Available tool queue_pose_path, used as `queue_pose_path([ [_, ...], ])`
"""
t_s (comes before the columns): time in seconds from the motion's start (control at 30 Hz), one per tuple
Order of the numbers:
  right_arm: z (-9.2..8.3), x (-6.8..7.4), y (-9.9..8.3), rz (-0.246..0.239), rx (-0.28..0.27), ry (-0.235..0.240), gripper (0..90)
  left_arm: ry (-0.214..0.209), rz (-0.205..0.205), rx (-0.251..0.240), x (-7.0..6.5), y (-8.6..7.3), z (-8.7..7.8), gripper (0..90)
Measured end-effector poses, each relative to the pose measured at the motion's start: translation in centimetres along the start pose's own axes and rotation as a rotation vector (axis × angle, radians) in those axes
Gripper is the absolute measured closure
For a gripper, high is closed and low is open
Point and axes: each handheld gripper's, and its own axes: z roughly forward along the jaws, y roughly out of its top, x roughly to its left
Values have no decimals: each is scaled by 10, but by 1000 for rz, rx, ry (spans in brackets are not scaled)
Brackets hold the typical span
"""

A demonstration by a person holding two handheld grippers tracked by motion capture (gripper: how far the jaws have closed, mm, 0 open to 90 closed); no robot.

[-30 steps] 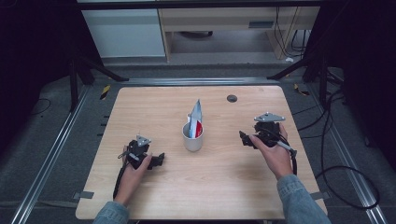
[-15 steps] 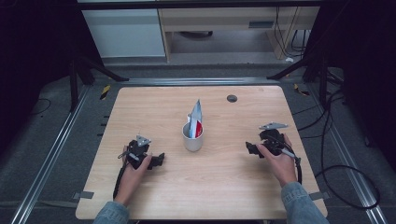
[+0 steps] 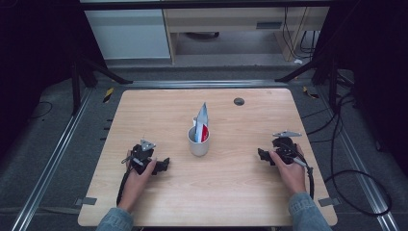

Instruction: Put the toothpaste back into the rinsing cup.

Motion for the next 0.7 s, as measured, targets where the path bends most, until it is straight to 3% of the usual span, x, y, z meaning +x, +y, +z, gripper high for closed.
queue_pose_path([
  [0.23, 9, 5, -6, 6, 23, -25, 66, 0, 0, 0, 0, 0, 0, 0],
  [0.43, 12, 9, -13, -8, -32, -48, 33, 1, 0, 0, 0, 0, 0, 0],
  [0.7, 12, 9, -13, 9, -28, -66, 5, 0, 1, 0, 0, 0, 0, 0],
])
